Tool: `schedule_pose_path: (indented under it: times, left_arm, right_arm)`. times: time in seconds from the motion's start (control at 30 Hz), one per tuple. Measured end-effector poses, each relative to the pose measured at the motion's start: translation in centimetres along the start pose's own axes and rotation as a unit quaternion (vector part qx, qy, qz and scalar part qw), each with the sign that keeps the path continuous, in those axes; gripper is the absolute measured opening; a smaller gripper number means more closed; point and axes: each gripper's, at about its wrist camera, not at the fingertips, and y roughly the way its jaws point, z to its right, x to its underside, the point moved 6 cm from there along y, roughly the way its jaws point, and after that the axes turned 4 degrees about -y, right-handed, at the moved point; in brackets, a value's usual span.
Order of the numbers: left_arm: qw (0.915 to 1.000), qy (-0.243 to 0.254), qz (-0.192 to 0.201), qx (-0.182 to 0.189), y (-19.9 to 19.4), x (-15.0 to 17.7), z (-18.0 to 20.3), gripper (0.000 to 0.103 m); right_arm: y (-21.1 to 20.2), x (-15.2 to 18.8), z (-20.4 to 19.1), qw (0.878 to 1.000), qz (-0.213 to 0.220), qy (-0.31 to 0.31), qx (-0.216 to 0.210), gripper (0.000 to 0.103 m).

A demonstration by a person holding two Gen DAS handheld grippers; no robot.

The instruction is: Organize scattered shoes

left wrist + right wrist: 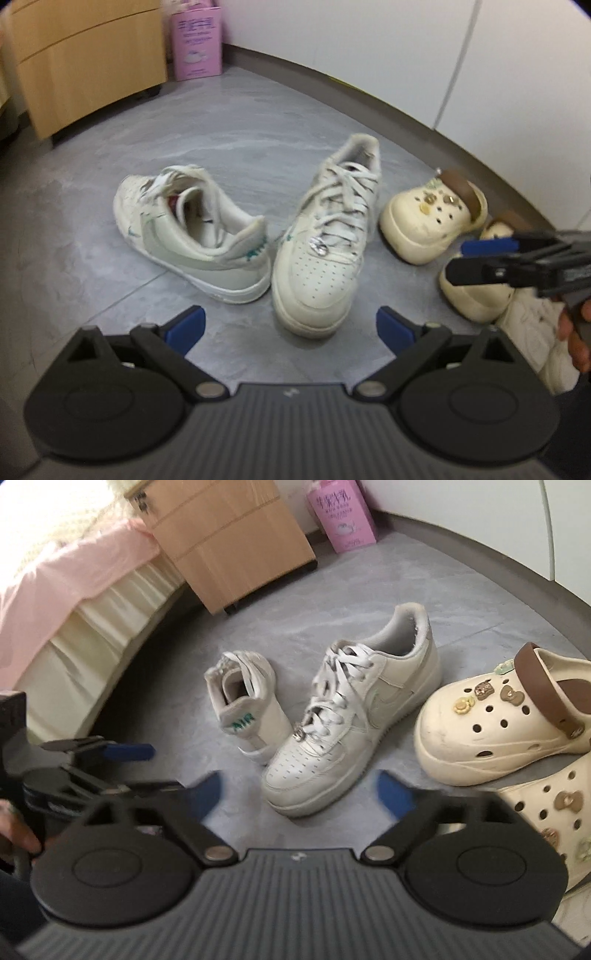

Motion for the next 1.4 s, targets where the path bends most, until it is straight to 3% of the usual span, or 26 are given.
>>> schedule_pose_path:
  times: [0.07, 0.23, 0.3, 0.43, 0.53, 0.63, 0.7, 0.8, 0.97, 1.03, 1.2, 1.3, 1.4]
  left_arm:
    - [0.9997, 0.02, 0.013, 0.008, -0.5, -0.3, 0.5, 0.1]
    - [0.998, 0.036, 0.029, -0.044, -3.0, -1.2, -0.3, 0.1]
    - [0.9958, 0.035, 0.062, -0.057, -5.5, -1.6, -0.7, 0.103]
    - [0.9932, 0.01, 0.097, -0.064, -10.2, -3.5, -1.4, 0.103]
    - [0.9916, -0.014, 0.117, -0.054, -12.4, -5.0, -1.3, 0.103]
    - [0.9921, -0.014, 0.111, -0.058, -13.1, -6.2, -0.3, 0.103]
    - [0.9931, 0.002, 0.1, -0.06, -12.9, -6.7, 0.8, 0.103]
    - [0.9976, 0.001, 0.066, -0.023, -11.2, -7.2, 1.4, 0.103]
    - [0.9971, 0.068, 0.023, -0.023, -6.6, -9.0, -0.1, 0.103]
    - [0.9964, 0.084, -0.011, 0.002, -3.4, -9.9, -0.3, 0.103]
    - [0.9851, 0.164, -0.049, 0.021, 4.6, -11.4, 0.8, 0.103]
    - [0.9771, 0.185, -0.073, 0.076, 8.2, -11.0, 1.7, 0.103]
    - [0.9696, 0.216, -0.072, 0.089, 10.5, -10.5, 2.1, 0.103]
  right_arm:
    - [-0.3, -0.2, -0.4, 1.0, 0.009, -0.005, -0.001, 0.103]
    - [-2.9, -1.2, -1.2, 0.999, 0.033, -0.013, 0.016, 0.103]
    - [-5.3, -2.0, -1.3, 0.998, 0.053, -0.007, 0.024, 0.103]
    - [-10.1, -3.4, -1.5, 0.995, 0.089, 0.013, 0.036, 0.103]
    - [-12.6, -3.9, -0.8, 0.995, 0.083, 0.024, 0.057, 0.103]
    - [-14.7, -4.8, 0.5, 0.99, 0.105, 0.002, 0.094, 0.103]
    - [-15.6, -5.3, 1.9, 0.989, 0.112, 0.021, 0.1, 0.103]
    - [-15.3, -5.9, 3.3, 0.989, 0.114, 0.041, 0.083, 0.103]
    - [-12.3, -6.5, 4.6, 0.991, 0.11, 0.042, 0.067, 0.103]
    - [-9.6, -6.8, 5.1, 0.991, 0.106, 0.043, 0.066, 0.103]
    - [-4.3, -7.5, 5.2, 0.993, 0.098, 0.027, 0.067, 0.103]
    - [-1.0, -7.4, 5.8, 0.995, 0.07, 0.022, 0.071, 0.103]
    - [1.0, -7.9, 6.2, 0.996, 0.052, 0.015, 0.07, 0.103]
